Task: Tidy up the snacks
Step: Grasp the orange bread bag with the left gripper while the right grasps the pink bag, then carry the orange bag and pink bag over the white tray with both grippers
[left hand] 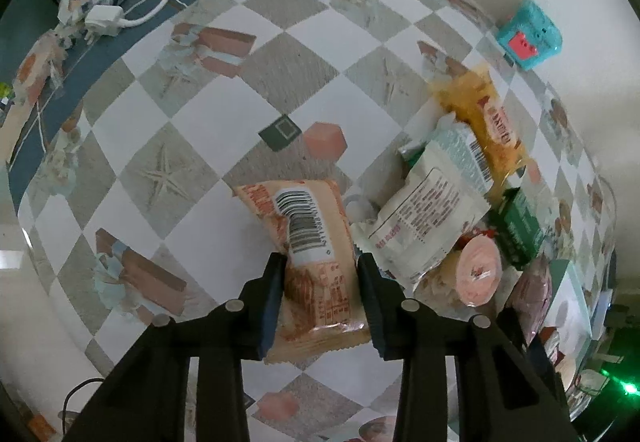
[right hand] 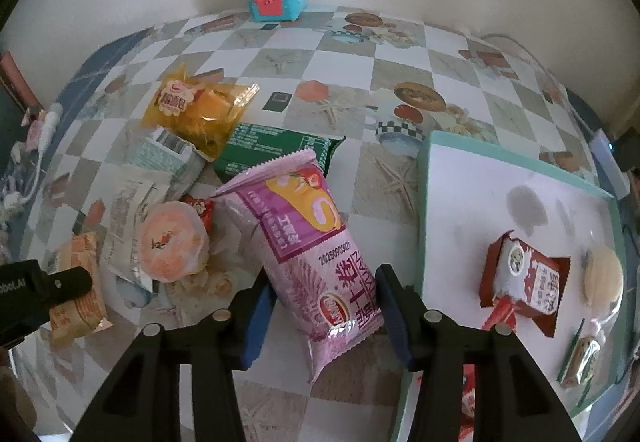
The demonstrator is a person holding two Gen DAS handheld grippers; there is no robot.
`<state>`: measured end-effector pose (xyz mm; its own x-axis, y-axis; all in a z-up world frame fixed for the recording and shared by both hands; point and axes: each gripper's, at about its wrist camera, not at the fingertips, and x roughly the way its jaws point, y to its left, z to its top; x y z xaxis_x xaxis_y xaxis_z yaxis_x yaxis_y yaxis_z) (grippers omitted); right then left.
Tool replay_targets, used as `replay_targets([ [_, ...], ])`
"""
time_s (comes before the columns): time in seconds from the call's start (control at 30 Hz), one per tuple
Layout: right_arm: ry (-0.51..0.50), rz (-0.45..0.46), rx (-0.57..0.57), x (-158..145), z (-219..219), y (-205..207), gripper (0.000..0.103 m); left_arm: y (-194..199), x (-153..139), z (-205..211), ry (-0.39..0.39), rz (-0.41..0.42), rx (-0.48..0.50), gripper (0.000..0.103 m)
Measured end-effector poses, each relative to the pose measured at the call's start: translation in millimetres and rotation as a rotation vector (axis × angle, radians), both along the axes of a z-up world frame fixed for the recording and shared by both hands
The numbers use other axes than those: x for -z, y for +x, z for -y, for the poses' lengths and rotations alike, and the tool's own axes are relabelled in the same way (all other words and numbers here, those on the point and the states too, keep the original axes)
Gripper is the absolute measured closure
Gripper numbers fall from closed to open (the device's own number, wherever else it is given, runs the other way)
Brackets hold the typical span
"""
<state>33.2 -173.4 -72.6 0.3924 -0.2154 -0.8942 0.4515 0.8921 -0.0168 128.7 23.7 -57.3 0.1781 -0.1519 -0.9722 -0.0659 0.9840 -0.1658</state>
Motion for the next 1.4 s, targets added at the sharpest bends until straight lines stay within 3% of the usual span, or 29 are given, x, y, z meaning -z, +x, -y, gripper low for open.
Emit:
replay_targets([
  [0.4,0.019,0.056,0.022,-26,-2,-18,0.051,-9,-16,-5,-0.029,0.051,0.003,0.067],
  [0.87,0.048,0.130,0.131,-61,5,-54,0.051,-18,-38,-10,-0.089,0.123,0.009,0.067],
  [1.2,0.078,0.135,0.208,-68,24,-71,0.051,-32,-54,7,-0.116,0.184,0.092,0.067],
  [1.4,0.093,0.081,0.334,-60,59,-85,0.051,-45,-55,33,-0.096,0.205,0.176,0.067],
])
